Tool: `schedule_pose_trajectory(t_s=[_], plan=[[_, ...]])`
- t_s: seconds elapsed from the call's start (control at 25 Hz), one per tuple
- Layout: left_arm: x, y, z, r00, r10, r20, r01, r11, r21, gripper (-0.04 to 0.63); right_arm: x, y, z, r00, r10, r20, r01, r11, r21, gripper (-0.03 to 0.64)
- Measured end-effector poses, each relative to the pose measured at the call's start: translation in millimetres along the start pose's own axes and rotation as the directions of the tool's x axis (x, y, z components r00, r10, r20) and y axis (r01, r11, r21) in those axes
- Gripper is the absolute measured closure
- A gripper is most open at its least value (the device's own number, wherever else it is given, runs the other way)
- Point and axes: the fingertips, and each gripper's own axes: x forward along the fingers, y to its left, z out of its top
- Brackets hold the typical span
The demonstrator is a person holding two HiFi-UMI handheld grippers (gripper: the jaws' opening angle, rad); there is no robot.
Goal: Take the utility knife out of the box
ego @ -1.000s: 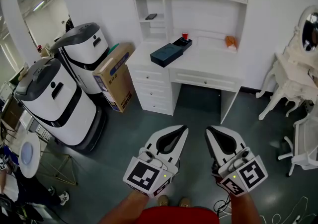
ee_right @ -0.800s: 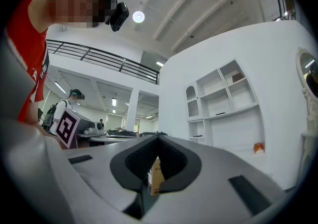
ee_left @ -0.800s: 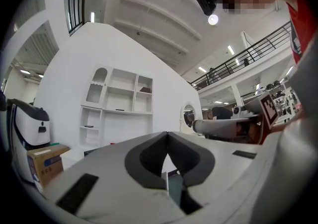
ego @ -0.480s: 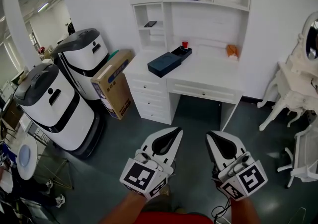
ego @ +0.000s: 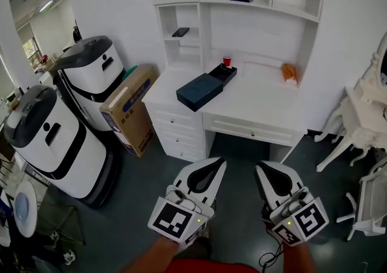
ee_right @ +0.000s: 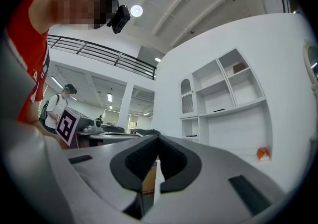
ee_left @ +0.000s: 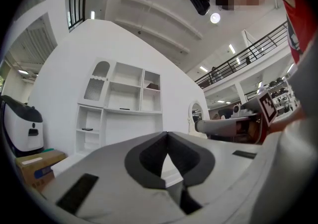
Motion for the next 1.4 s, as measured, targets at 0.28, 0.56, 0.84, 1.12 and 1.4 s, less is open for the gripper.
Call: schedule_pose_trajectory(t_s=[0.28,0.56,0.84,1.12,1.4], plan=[[57.0,87.7,-11.4,0.999,-0.03,-0.021,0.03,0.999,-0.022,0.572,92.2,-52.6,-12.5,1.0,-0.03,-0.003,0.03,1.0,-0.005,0.62],[102.5,151.7,-29.6,0.999,-0.021,-0.046,0.02,0.999,-0.039,0.572,146.8,-104.3,-31.7,0.998,-0.047,-0.042,0.047,0.999,-0.014,0.619],[164.8,205.5,-45.2,0.998,0.023,-0.058,-0.025,0.999,-0.027,0.572,205.4,-171.0,-40.7,1.0,-0.002,-0.031,0.001,1.0,-0.03,0.618],[249.4,259.9,-55.9,0.994,0.077,-0.077,-0.075,0.997,0.024,0.572,258.4,-242.6,-47.1,0.998,0.06,-0.02,-0.061,0.997,-0.041,0.62],[323.5,297.1,-72.4,0.983,0.118,-0.143,-0.115,0.993,0.032,0.572,290.1,-312.7,-51.2,0.996,0.092,-0.021,-0.092,0.995,-0.03,0.62]])
